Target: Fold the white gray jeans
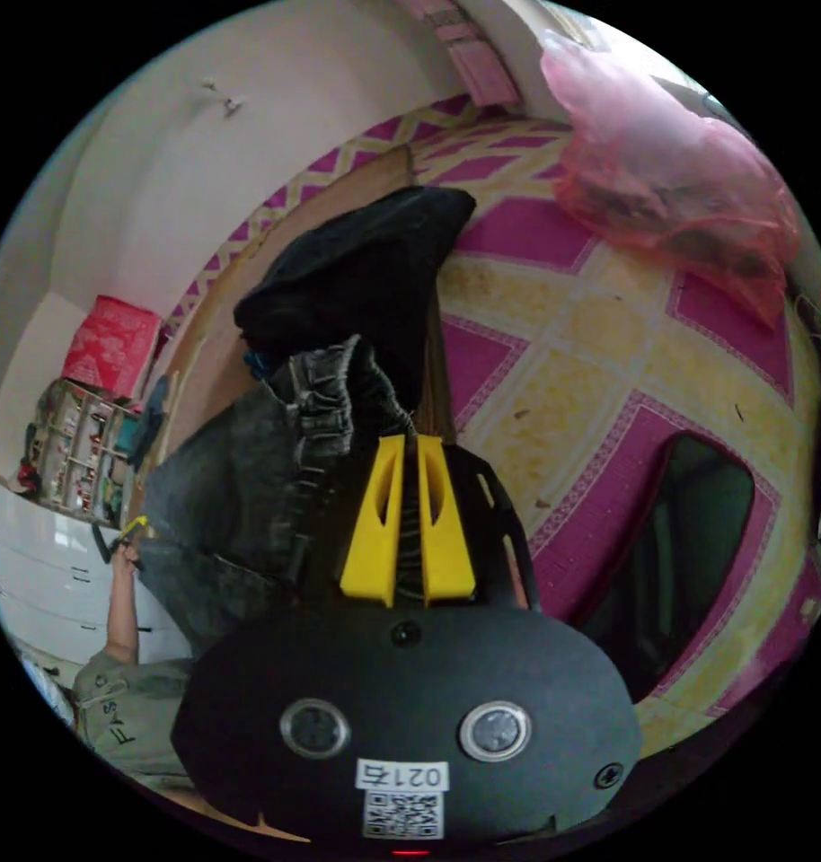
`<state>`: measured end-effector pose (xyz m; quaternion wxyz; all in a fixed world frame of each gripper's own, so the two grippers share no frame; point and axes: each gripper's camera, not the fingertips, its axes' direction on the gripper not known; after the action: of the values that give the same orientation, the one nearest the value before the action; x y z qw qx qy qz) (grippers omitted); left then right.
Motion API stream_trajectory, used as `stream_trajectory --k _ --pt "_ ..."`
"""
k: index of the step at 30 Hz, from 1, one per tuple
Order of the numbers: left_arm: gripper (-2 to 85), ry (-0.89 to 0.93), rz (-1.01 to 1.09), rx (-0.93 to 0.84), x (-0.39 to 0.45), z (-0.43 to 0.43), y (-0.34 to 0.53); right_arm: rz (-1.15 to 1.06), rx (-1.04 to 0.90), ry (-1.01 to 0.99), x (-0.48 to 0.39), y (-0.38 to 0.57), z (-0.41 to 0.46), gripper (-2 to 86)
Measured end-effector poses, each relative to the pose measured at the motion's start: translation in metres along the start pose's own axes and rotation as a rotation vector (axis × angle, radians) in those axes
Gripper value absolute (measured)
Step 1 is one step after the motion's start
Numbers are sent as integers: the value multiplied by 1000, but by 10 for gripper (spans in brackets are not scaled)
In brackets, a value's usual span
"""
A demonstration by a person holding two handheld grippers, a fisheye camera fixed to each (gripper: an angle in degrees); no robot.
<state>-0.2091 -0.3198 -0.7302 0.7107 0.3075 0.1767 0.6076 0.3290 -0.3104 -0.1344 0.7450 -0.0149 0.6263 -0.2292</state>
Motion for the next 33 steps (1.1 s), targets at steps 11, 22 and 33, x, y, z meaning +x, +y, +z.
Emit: stream_trajectory --k 11,22,33 --pt "28 51 -47 229 20 -75 104 -293 243 152 -107 124 -86 36" --pt "78 95 -682 428 -3 -101 304 22 375 -219 -58 362 -134 39" --pt "80 266 -749 428 -3 -62 335 335 440 -430 -7 457 -96 64"
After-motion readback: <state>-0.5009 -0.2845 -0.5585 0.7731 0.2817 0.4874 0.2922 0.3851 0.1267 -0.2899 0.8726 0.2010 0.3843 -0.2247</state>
